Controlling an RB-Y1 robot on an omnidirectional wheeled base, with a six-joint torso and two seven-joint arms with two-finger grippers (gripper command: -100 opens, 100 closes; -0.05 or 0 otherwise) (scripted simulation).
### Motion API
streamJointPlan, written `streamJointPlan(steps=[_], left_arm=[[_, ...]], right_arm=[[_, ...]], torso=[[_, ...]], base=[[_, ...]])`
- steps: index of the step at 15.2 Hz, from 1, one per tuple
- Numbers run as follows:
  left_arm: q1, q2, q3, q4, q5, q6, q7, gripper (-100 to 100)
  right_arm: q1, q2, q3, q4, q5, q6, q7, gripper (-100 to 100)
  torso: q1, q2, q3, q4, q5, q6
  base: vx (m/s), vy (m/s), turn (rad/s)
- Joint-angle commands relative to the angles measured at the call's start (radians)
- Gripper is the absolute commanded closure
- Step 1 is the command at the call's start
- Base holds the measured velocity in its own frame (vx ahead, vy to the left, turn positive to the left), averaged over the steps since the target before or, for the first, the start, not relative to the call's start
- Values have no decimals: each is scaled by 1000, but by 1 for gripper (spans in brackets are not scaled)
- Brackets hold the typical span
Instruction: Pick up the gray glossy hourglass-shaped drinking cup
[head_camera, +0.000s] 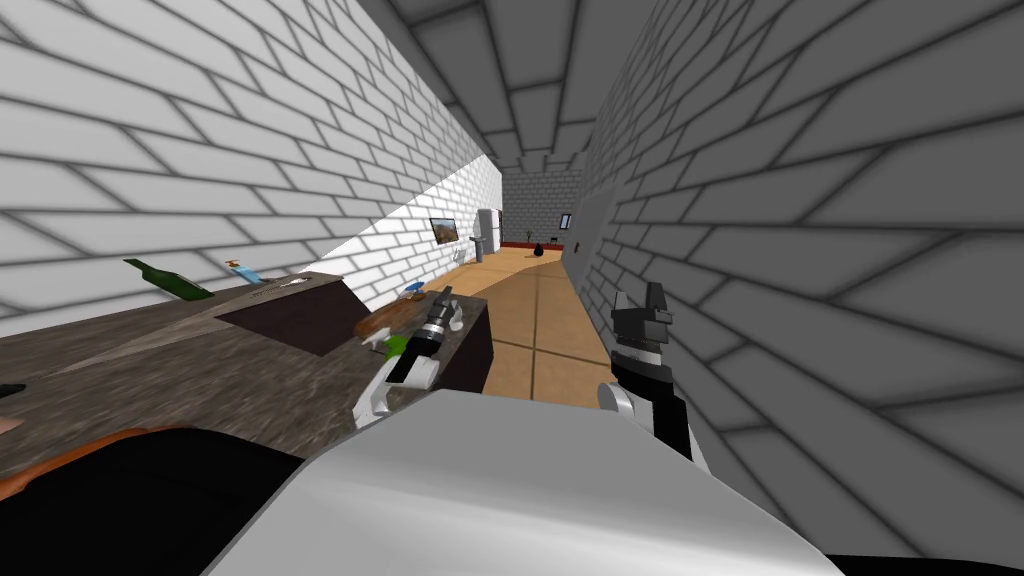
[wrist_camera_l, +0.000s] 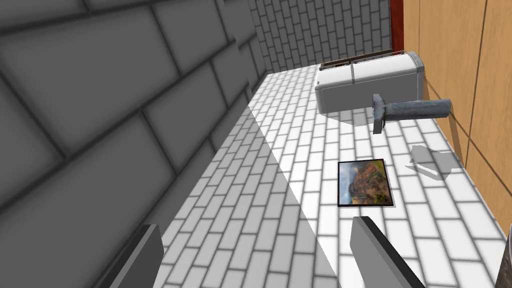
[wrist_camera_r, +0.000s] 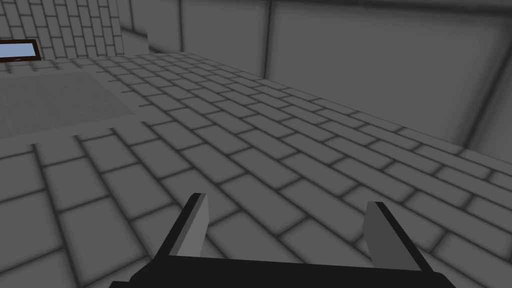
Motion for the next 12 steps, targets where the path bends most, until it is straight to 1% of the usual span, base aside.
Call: streamJointPlan(steps=[1, 2, 3, 4, 5, 6, 7, 9, 10, 12], left_arm=[[-20, 40, 22, 17, 29, 50, -15, -100], [-20, 40, 22, 17, 29, 74, -15, -100], [-20, 40, 22, 17, 29, 79, -15, -100], [-38, 70, 40, 29, 53, 114, -26, -100], [-38, 70, 40, 29, 53, 132, -26, -100], [-38, 70, 40, 29, 53, 138, -26, -100], [-56, 100, 58, 41, 78, 169, -38, -100], [-56, 100, 58, 41, 78, 200, -38, -100], [-74, 131, 78, 52, 104, 226, -50, -100], [-74, 131, 78, 52, 104, 264, -50, -100]], right_arm=[[0, 0, 0, 0, 0, 0, 0, 0], [0, 0, 0, 0, 0, 0, 0, 0], [0, 0, 0, 0, 0, 0, 0, 0], [0, 0, 0, 0, 0, 0, 0, 0], [0, 0, 0, 0, 0, 0, 0, 0], [0, 0, 0, 0, 0, 0, 0, 0], [0, 0, 0, 0, 0, 0, 0, 0], [0, 0, 0, 0, 0, 0, 0, 0], [0, 0, 0, 0, 0, 0, 0, 0], [0, 0, 0, 0, 0, 0, 0, 0]], torso=[[0, 0, 0, 0, 0, 0], [0, 0, 0, 0, 0, 0], [-1, 0, 0, 0, 0, 0], [-1, 0, 0, 0, 0, 0], [0, 0, 0, 0, 0, 0], [-1, 0, 0, 0, 0, 0], [-1, 0, 0, 0, 0, 0], [-1, 0, 0, 0, 0, 0], [-1, 0, 0, 0, 0, 0], [-1, 0, 0, 0, 0, 0]], base=[[48, -55, 76], [52, -57, 66], [40, -43, 18], [41, -47, 44], [45, -58, 54], [38, -47, 22], [48, -56, 45], [47, -55, 38], [42, -53, 53], [41, -53, 43]])
